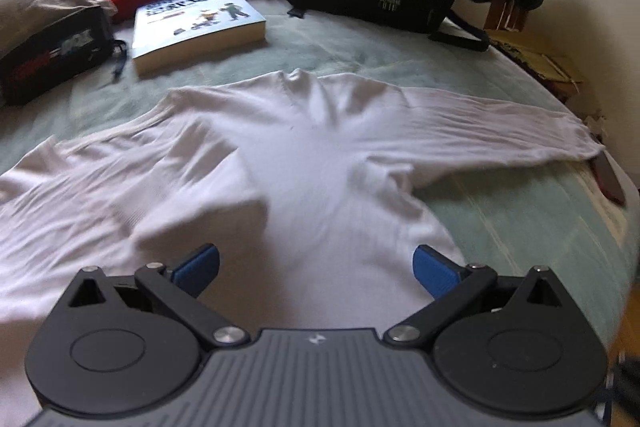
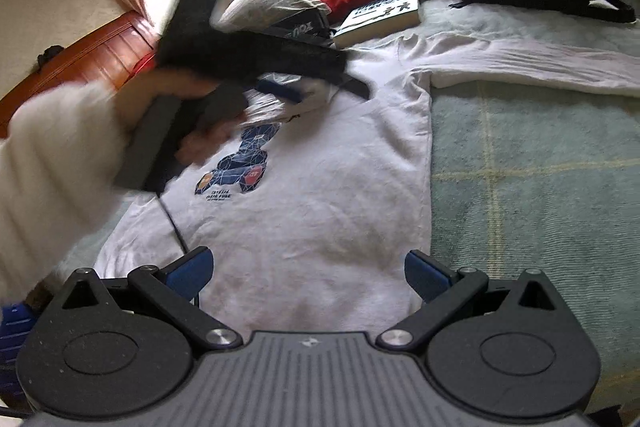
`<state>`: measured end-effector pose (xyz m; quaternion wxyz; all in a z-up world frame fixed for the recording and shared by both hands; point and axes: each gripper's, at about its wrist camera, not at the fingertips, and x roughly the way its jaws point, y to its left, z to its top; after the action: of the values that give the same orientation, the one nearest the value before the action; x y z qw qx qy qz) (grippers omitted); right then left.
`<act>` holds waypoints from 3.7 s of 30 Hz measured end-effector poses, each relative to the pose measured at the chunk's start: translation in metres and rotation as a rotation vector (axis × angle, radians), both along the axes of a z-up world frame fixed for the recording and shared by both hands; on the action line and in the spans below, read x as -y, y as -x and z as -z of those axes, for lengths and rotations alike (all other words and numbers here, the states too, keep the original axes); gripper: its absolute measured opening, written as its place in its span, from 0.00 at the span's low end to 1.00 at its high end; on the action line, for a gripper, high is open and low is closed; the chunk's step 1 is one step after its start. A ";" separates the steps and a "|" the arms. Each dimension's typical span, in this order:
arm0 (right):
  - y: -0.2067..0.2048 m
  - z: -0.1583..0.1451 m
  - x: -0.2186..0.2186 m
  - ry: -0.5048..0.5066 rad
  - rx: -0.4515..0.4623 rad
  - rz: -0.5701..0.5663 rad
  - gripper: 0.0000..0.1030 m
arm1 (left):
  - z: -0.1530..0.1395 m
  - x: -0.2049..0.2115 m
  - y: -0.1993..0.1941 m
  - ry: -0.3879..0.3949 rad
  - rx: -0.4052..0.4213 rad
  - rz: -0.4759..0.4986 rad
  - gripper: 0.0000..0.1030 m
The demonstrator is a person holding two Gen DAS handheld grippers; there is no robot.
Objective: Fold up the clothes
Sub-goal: 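Lay the sleeve across the sweatshirt body and open the left gripper, then move the open right gripper to the cuff of the folded sleeve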
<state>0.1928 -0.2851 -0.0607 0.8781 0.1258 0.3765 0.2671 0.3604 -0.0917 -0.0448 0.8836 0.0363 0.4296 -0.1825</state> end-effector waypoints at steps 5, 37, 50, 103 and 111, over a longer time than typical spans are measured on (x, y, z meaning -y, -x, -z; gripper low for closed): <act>0.003 -0.008 0.001 0.022 0.008 0.033 1.00 | -0.010 -0.040 0.057 0.001 0.065 -0.034 0.99; -0.048 -0.003 -0.068 0.267 -0.069 0.100 1.00 | 0.043 -0.237 0.019 0.082 0.139 -0.304 0.99; -0.047 -0.002 -0.067 0.256 -0.076 0.120 1.00 | 0.043 -0.217 -0.016 -0.013 0.130 -0.260 0.99; -0.156 -0.016 -0.158 0.673 0.168 0.066 1.00 | 0.017 -0.148 0.064 -0.026 0.231 -0.084 0.99; -0.210 0.006 -0.186 0.677 0.173 0.045 1.00 | 0.015 -0.156 0.064 -0.003 0.243 -0.114 0.99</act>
<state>0.4026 -0.0994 -0.0666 0.9044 -0.1874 0.3650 0.1171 0.2969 0.0638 -0.0596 0.9381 0.0351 0.3210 -0.1253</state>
